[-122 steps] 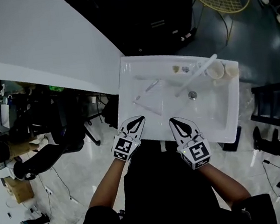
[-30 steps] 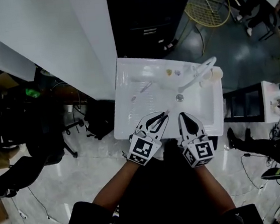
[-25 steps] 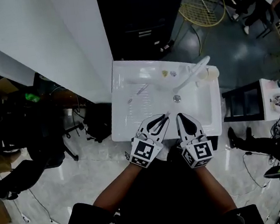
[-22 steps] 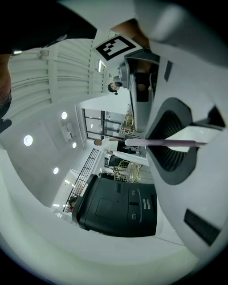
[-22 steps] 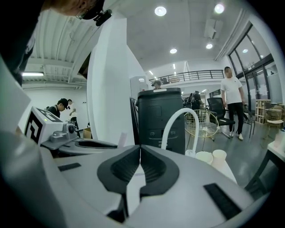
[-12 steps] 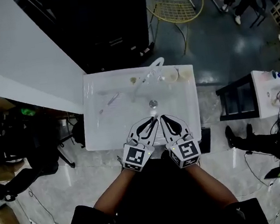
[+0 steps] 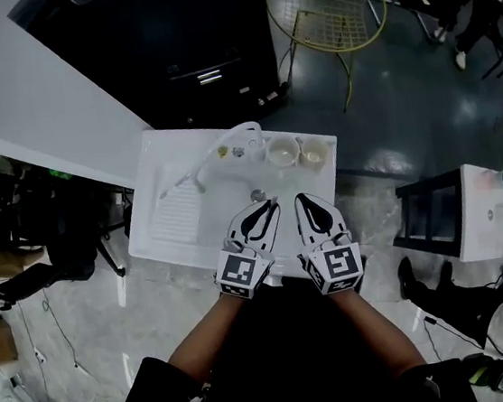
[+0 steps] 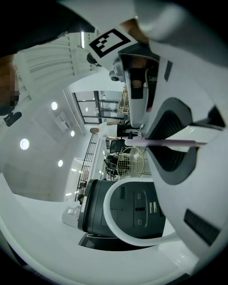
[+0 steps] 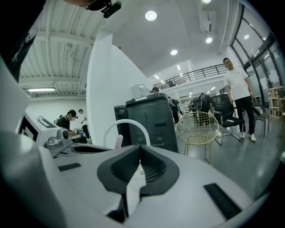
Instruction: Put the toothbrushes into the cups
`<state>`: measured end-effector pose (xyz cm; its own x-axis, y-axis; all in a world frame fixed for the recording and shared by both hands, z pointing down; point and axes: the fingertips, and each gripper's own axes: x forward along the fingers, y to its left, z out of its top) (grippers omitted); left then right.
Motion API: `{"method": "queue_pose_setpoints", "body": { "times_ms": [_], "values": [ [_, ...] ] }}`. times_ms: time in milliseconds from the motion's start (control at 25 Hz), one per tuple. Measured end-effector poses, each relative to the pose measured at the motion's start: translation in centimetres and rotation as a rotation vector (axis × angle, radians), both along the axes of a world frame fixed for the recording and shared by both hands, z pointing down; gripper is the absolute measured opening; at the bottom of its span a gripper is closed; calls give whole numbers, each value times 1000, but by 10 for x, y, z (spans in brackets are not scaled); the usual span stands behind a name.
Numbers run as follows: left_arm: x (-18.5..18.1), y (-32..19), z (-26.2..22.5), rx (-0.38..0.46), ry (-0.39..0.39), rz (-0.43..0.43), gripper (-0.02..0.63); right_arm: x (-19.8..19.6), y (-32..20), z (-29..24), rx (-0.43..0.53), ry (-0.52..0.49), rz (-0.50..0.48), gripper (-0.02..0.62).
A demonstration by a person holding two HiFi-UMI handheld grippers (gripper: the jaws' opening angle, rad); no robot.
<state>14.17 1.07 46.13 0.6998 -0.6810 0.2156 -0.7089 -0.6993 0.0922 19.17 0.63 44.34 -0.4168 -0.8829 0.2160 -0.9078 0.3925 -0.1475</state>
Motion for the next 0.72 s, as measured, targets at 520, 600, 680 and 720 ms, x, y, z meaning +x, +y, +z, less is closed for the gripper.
{"method": "queue_pose_setpoints", "body": {
  "times_ms": [520, 600, 680, 720],
  "values": [
    [56, -70, 13, 5, 61, -61, 58, 67, -54, 16, -10, 43, 63, 20],
    [67, -81, 17, 9, 71, -49, 57, 75, -61, 21, -13, 51, 80, 18],
    [78, -91, 21, 11, 94, -45, 57, 83, -71, 25, -9, 61, 95, 19],
    [83, -96, 21, 14, 107, -47, 57, 88, -76, 27, -10, 60, 104, 18]
  ]
}}
